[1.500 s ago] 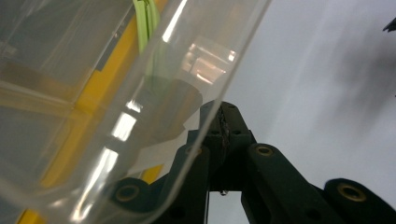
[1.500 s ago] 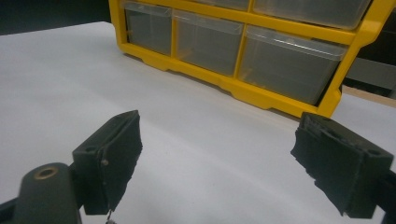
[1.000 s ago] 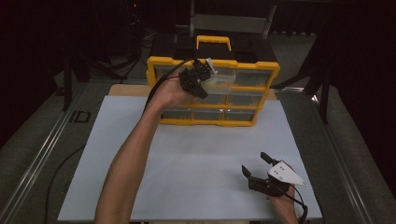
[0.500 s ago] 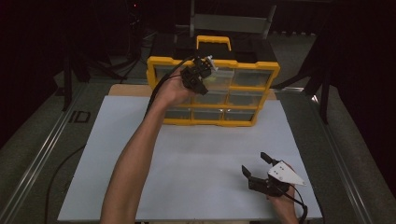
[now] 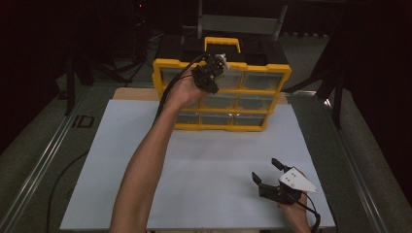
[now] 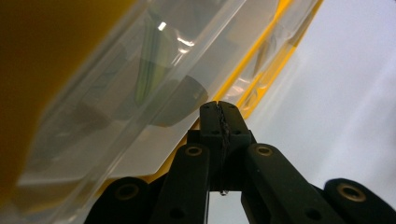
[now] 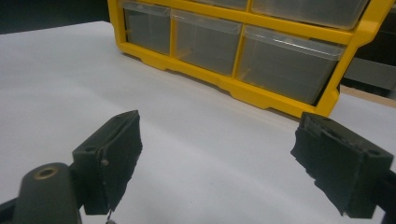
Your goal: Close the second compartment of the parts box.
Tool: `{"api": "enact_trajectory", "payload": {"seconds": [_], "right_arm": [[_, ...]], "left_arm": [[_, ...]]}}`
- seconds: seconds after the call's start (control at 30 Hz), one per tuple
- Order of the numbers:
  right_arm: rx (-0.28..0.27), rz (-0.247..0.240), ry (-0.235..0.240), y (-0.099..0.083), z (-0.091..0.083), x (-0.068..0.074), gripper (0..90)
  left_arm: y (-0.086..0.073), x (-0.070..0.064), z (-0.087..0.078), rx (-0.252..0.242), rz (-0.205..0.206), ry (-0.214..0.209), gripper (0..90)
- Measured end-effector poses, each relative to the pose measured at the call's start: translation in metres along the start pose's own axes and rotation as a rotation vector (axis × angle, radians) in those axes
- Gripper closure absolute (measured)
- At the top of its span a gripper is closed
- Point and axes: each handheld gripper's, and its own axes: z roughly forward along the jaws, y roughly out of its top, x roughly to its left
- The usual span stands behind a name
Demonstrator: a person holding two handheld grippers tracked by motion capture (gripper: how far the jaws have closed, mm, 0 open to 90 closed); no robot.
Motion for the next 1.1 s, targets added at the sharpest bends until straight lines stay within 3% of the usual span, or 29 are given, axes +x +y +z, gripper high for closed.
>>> {"api": "enact_trajectory", "payload": {"seconds": [0.33,0.63,0.87,1.1], "right_arm": [[-0.002,-0.003,-0.002,0.000,0.000,0.000,14.6],[-0.001,-0.004,0.000,0.000,0.000,0.000,14.6],[0.000,-0.003,0.003,0.000,0.000,0.001,14.6],[0.001,-0.010,0.006,0.000,0.001,0.002,14.6]], "left_arm": [[0.000,0.001,0.004,0.000,-0.017,-0.004,90.0],[-0.004,-0.005,-0.004,-0.010,0.019,-0.026,90.0],[-0.017,-0.015,-0.008,0.015,0.064,-0.049,87.5],[-0.041,-0.025,-0.010,0.049,0.099,-0.078,80.4]]}}
